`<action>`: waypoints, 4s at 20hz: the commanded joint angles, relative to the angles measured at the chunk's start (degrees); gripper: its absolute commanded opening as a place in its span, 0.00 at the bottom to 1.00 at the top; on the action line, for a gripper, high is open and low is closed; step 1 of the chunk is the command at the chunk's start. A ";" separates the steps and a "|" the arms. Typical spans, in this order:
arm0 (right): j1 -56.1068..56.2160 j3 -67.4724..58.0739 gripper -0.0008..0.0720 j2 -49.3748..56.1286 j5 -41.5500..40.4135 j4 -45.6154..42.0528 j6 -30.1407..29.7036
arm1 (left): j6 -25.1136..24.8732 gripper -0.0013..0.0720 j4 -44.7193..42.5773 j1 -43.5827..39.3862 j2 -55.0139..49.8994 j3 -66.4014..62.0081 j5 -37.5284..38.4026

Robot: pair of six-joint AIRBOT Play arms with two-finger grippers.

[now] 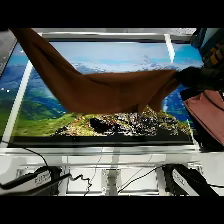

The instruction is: Fold the clothes and pants, and hang the long-sleeved shirts on hangers.

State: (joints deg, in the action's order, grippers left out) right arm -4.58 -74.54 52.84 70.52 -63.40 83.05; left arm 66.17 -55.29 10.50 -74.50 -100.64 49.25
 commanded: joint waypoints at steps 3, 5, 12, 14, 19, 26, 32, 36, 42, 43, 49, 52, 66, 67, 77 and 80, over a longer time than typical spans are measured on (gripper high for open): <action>-0.02 16.09 0.03 3.41 -17.68 0.13 -0.07 | 0.63 0.03 -2.19 -6.49 -17.64 0.11 0.63; -0.02 19.65 0.03 5.88 -24.55 0.24 -0.02 | 0.68 0.03 -2.16 -8.35 -23.12 0.11 -1.51; -0.02 20.26 0.03 11.13 -32.61 0.22 -0.02 | 0.44 0.88 -2.14 -8.76 -27.12 0.09 -5.18; -0.09 20.26 0.03 11.08 -32.87 -0.96 -0.07 | 4.04 0.97 -2.16 -7.54 -27.04 0.07 -0.26; -0.07 20.26 0.03 11.08 -31.39 -3.30 -0.04 | 10.54 0.24 -2.14 -1.90 -26.38 0.28 25.44; -0.07 20.26 0.03 11.10 -27.69 -4.39 -0.07 | 6.91 0.03 -0.09 -2.91 -0.24 35.91 12.59; -0.07 20.26 0.03 11.08 -27.65 -4.33 -0.02 | 6.84 0.93 13.64 -3.28 12.02 68.41 4.28; -0.07 20.26 0.03 11.08 -27.65 -4.11 -0.02 | 1.90 0.93 14.29 -7.85 8.68 71.76 -4.22; -0.07 20.26 0.03 11.08 -27.45 -3.89 0.04 | 1.90 0.68 13.81 -15.63 1.88 71.41 -15.61; -0.07 20.26 0.03 11.08 -27.45 -3.89 0.02 | 1.70 0.59 13.79 -16.70 1.70 71.28 -17.31; -0.07 20.26 0.03 11.08 -27.45 -3.89 0.02 | 1.77 0.03 15.10 -20.39 1.64 70.95 -29.14; -0.07 20.06 0.03 10.71 -27.41 -3.91 0.02 | 1.73 0.03 14.93 -19.39 2.25 67.38 -31.56; -0.02 -8.48 0.03 0.33 -16.24 2.14 -0.07 | 0.81 0.03 2.51 -2.80 33.90 33.92 -41.62; -0.02 -10.36 0.03 -2.10 -15.56 2.32 -0.07 | 0.81 0.03 1.99 -2.56 36.59 33.92 -41.81; -0.02 -17.00 0.03 -26.27 -7.17 3.39 4.55 | 0.90 0.03 -9.18 -2.54 56.37 33.94 -25.05; -0.07 -16.98 0.03 -24.74 -9.31 3.08 4.98 | 0.96 0.03 -10.69 -2.54 55.01 35.04 -20.48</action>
State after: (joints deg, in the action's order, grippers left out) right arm -4.64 -91.22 28.95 62.35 -60.20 86.67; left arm 67.05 -63.83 7.90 -20.08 -66.30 22.79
